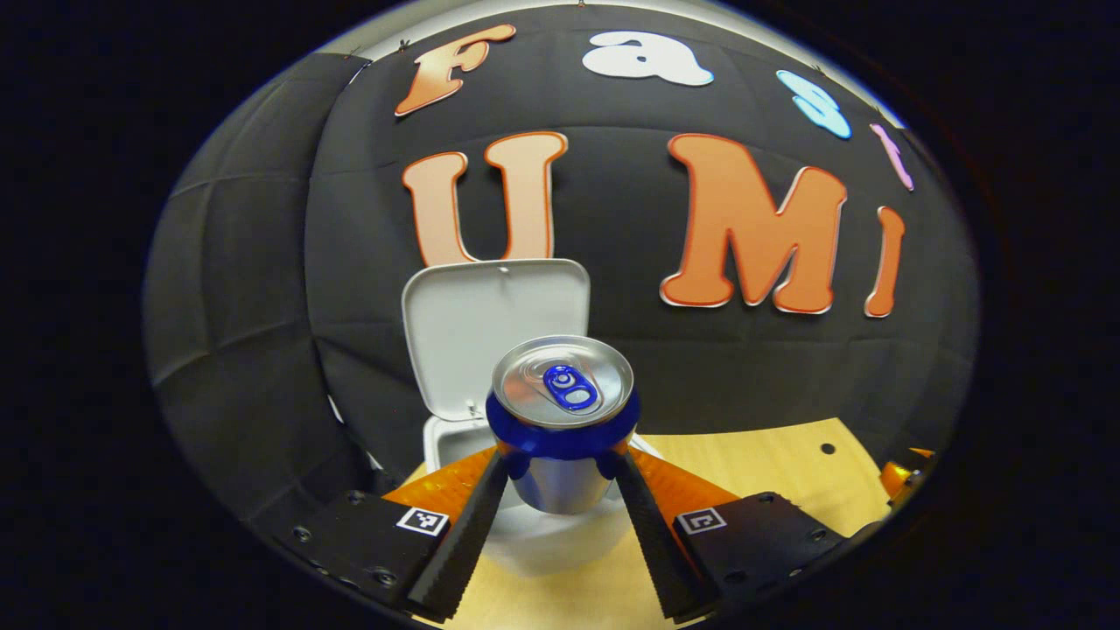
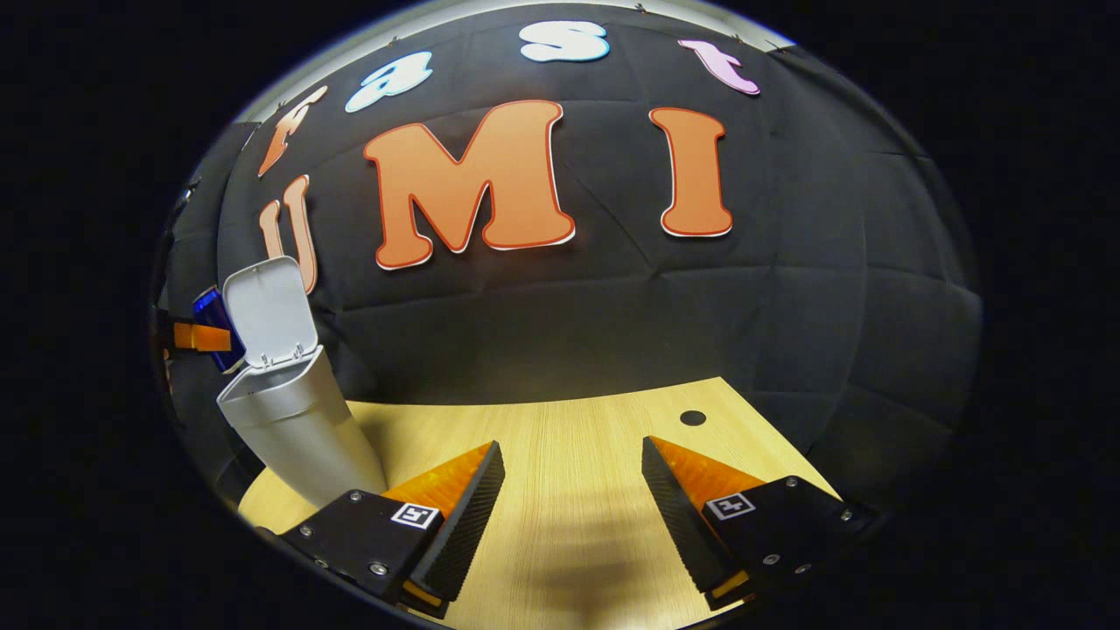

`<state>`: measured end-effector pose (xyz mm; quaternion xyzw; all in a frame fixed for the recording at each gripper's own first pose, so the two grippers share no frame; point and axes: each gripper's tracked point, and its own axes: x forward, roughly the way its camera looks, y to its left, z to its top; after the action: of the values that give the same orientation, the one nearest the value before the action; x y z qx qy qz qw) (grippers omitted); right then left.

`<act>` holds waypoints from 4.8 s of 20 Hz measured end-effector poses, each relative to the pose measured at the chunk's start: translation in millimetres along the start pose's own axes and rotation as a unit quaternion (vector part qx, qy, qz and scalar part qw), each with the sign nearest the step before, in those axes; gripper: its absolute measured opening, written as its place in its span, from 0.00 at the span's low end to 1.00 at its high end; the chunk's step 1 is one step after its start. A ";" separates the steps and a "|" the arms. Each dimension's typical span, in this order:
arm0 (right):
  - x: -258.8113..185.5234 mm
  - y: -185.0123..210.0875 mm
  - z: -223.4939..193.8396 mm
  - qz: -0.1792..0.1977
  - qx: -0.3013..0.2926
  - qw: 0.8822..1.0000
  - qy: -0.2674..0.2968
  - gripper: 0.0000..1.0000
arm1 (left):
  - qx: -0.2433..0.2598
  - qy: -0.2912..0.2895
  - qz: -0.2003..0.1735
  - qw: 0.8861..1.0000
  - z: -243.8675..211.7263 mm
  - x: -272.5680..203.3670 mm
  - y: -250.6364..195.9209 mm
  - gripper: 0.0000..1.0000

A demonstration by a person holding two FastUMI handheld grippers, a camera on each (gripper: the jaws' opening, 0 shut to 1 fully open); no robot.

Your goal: Press the lid of the desktop garbage bin to open it, pick up the crumpled paper on the desktop and throw it into the bin, then pick up the pop can on the desktop and drop it into the bin, and finally close the garbage bin lid.

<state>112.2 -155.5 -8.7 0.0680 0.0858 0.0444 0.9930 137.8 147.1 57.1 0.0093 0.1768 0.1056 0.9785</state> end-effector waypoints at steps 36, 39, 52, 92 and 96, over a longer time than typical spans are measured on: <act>-3.2 -30.4 10.0 -0.034 0.042 0.998 -0.011 0.95 | -0.019 -0.127 0.077 0.989 228.5 110.9 68.3 0.90; -0.9 -38.3 7.5 -0.038 0.045 0.998 -0.006 0.95 | -0.054 -0.107 0.077 0.990 207.0 128.2 72.8 0.90; 3.2 -30.3 3.3 -0.008 0.045 0.999 0.010 0.95 | -0.047 -0.106 0.071 0.991 111.4 61.3 40.5 0.88; -47.0 -7.9 43.4 -0.003 -0.029 0.998 -0.058 0.94 | -0.040 -0.110 -0.071 0.991 9.5 -92.9 -95.7 0.94; -67.5 -2.6 51.9 -0.012 -0.040 0.995 -0.094 0.94 | -0.050 -0.097 -0.096 0.989 -18.3 -106.4 -121.9 0.94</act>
<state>55.3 -171.4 52.7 0.0308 -0.0087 0.0294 0.9991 58.8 5.3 69.8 -0.0466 0.0760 0.0182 0.9959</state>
